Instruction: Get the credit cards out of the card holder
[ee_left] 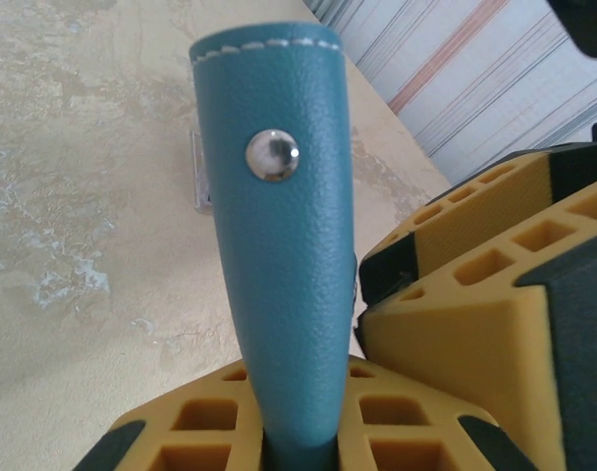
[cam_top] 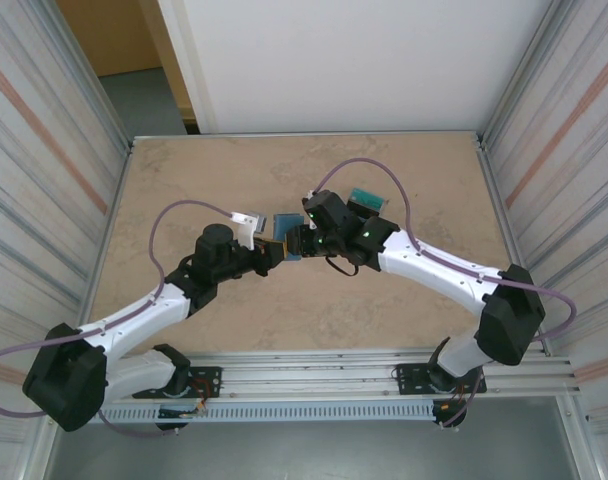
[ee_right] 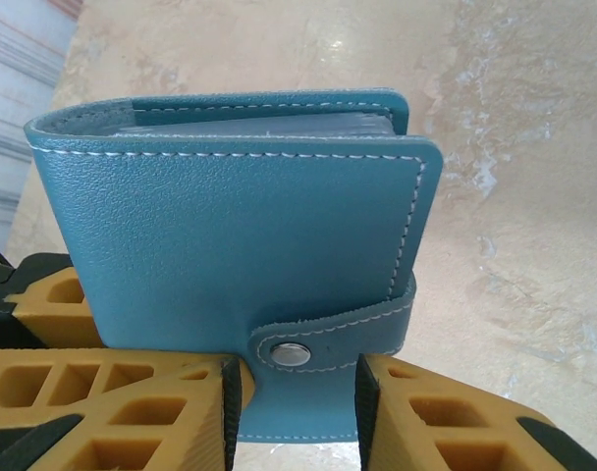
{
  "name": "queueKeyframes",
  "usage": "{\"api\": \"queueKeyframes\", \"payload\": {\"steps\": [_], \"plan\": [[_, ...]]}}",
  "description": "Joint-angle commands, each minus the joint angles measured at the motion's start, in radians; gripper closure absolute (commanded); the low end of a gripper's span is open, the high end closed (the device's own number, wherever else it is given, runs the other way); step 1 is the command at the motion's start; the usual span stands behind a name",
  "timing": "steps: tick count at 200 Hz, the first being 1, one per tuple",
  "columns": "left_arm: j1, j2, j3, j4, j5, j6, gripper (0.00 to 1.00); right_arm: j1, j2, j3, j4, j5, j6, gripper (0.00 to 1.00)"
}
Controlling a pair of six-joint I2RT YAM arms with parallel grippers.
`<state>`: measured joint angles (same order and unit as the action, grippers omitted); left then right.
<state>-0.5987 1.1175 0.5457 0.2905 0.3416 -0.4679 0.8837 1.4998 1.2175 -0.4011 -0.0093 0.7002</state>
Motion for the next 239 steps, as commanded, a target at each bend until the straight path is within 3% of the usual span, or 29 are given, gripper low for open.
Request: {"api": "queueKeyframes", "payload": {"steps": [1,64,111,239], "plan": [[-0.003,0.008,0.021,0.061,0.022,-0.008,1.0,0.004,0.02,0.043,0.034,-0.027,0.019,0.63],[-0.003,0.028,0.021,0.093,0.075,-0.012,1.0,0.005,0.054,0.06,0.035,0.005,0.003,0.6],[-0.003,0.011,0.02,0.112,0.113,0.0,1.0,-0.001,0.069,0.065,0.002,0.096,-0.003,0.67],[-0.003,-0.017,0.004,0.087,0.056,0.003,1.0,-0.006,0.068,0.051,0.002,0.089,0.006,0.84]]}}
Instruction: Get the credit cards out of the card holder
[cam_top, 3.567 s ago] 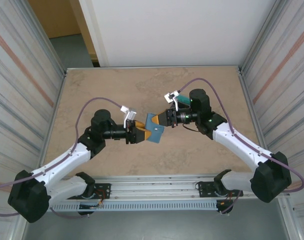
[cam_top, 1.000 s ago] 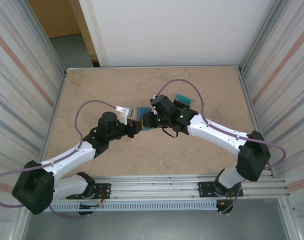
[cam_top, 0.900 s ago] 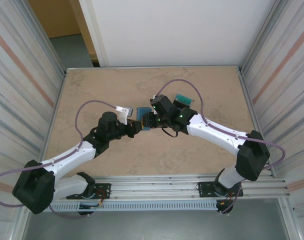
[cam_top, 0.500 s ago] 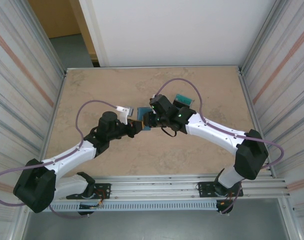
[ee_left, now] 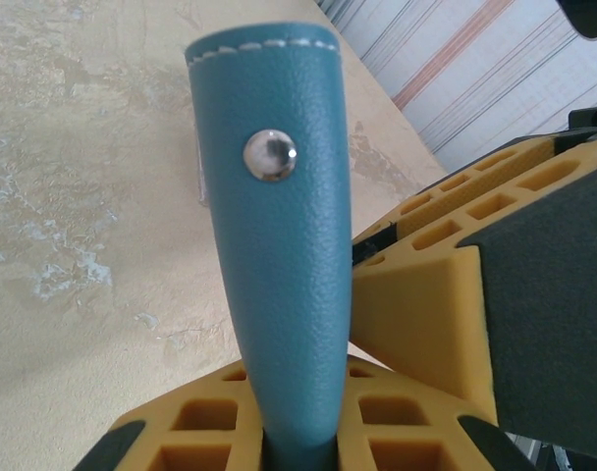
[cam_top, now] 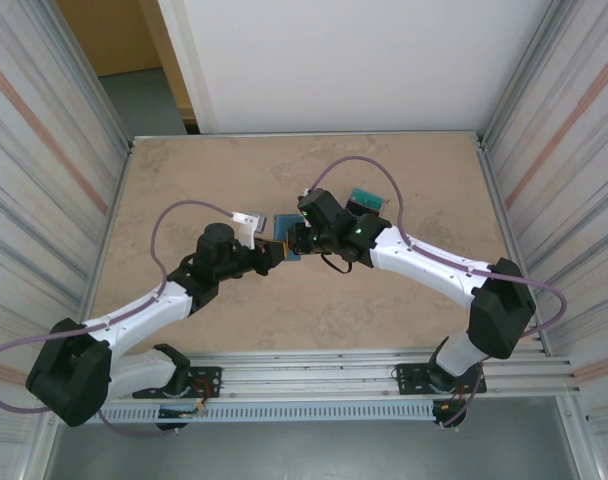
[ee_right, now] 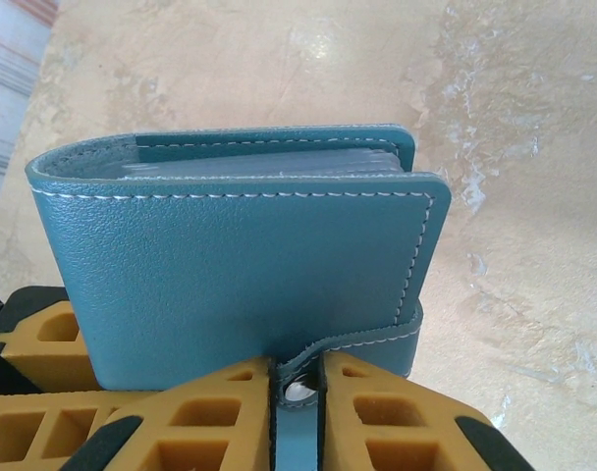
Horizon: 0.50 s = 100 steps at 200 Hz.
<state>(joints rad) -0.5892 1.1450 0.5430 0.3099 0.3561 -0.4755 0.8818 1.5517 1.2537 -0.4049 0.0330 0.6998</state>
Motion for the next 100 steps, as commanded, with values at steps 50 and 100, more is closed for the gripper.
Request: {"api": "queueKeyframes", "payload": {"steps": [50,100], "plan": [[-0.013,-0.045,0.005,0.066,0.035,0.009,1.0,-0.004,-0.01,-0.006,0.035,0.031,0.003,0.88],[-0.011,-0.047,0.0,0.061,0.027,0.006,1.0,-0.004,-0.031,-0.024,0.053,0.019,0.001,0.91]]}}
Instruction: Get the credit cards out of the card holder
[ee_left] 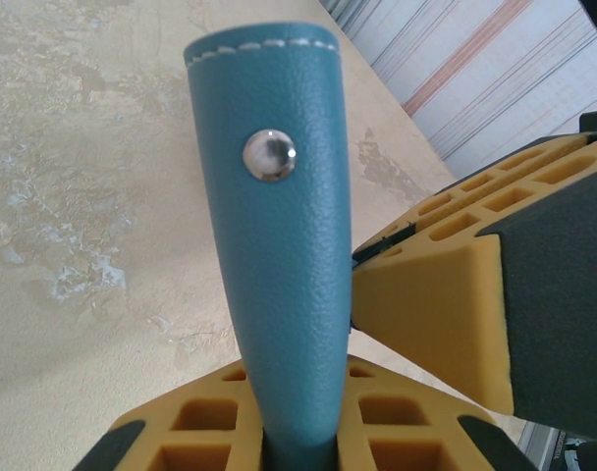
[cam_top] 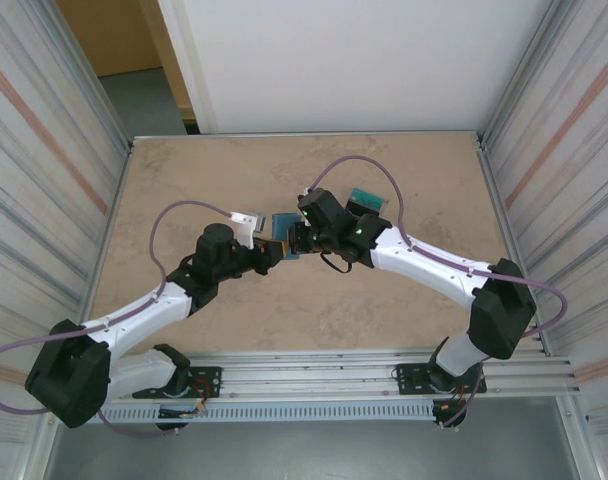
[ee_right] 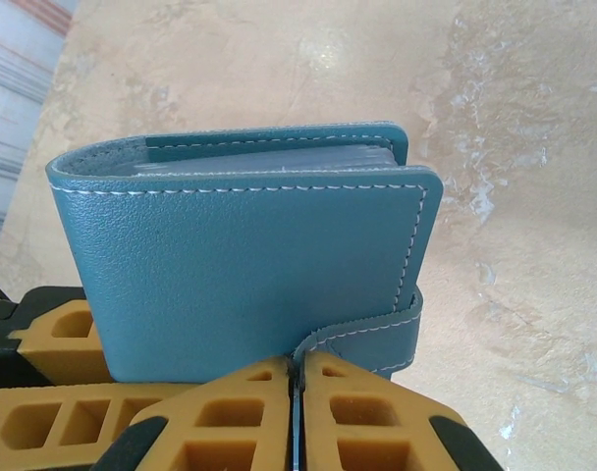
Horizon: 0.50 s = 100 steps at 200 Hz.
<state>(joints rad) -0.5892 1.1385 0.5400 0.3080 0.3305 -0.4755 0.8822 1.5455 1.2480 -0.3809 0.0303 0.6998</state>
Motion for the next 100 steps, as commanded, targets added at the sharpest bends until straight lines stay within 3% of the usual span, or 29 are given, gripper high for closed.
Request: {"api": "queueKeyframes", "payload": {"steps": [1,100], "plan": [[-0.012,-0.041,0.004,0.062,0.053,0.005,1.0,-0.005,-0.026,-0.018,0.029,0.022,0.001,0.91],[-0.006,-0.061,0.0,0.06,0.035,0.0,1.0,-0.006,-0.045,-0.041,0.02,0.036,0.001,1.0]]}}
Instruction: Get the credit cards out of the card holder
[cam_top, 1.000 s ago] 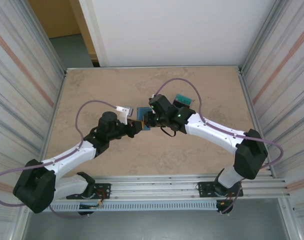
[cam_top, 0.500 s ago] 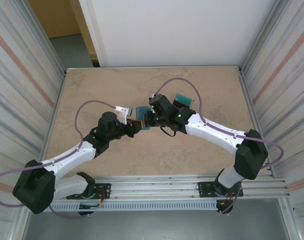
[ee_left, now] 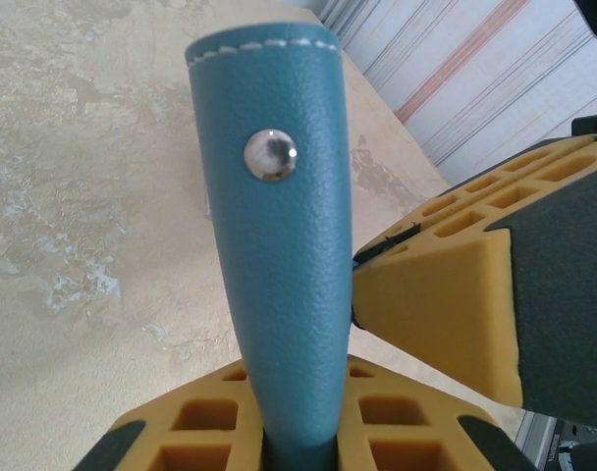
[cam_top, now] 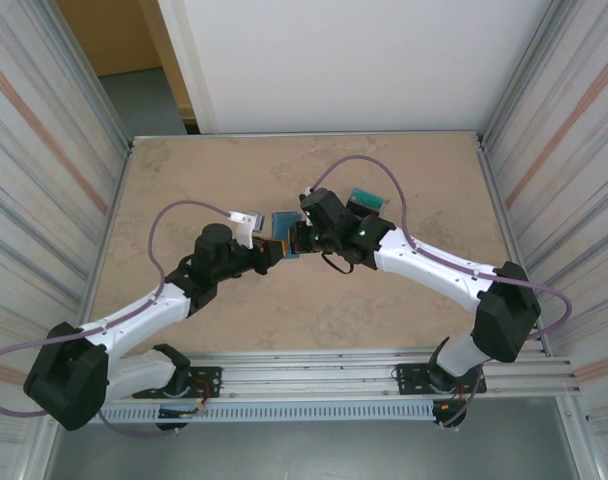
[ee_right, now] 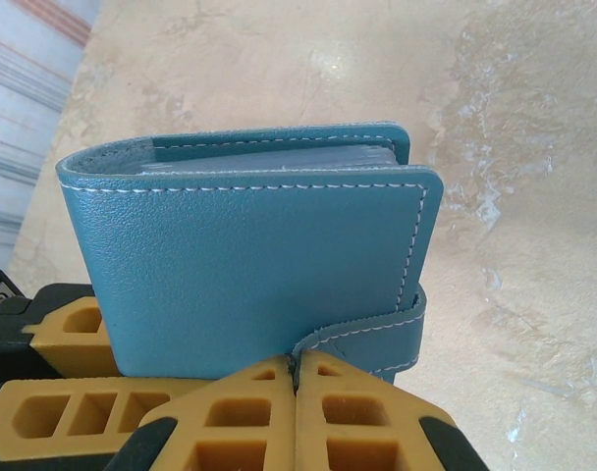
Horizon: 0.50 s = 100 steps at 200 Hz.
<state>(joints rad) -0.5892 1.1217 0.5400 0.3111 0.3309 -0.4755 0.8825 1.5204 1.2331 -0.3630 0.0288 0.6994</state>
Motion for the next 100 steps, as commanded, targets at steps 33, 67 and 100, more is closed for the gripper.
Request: {"api": "queueKeyframes", "payload": {"steps": [33,67,100], "plan": [[-0.004,-0.043,0.002,0.058,0.035,0.0,1.0,-0.007,-0.025,-0.031,-0.004,0.042,0.001,1.0],[-0.004,-0.047,0.001,0.058,0.035,0.0,1.0,-0.008,-0.032,-0.035,-0.011,0.054,-0.001,1.0],[-0.003,-0.052,0.0,0.06,0.03,-0.001,1.0,-0.013,-0.044,-0.049,-0.016,0.065,0.002,1.0]]}}
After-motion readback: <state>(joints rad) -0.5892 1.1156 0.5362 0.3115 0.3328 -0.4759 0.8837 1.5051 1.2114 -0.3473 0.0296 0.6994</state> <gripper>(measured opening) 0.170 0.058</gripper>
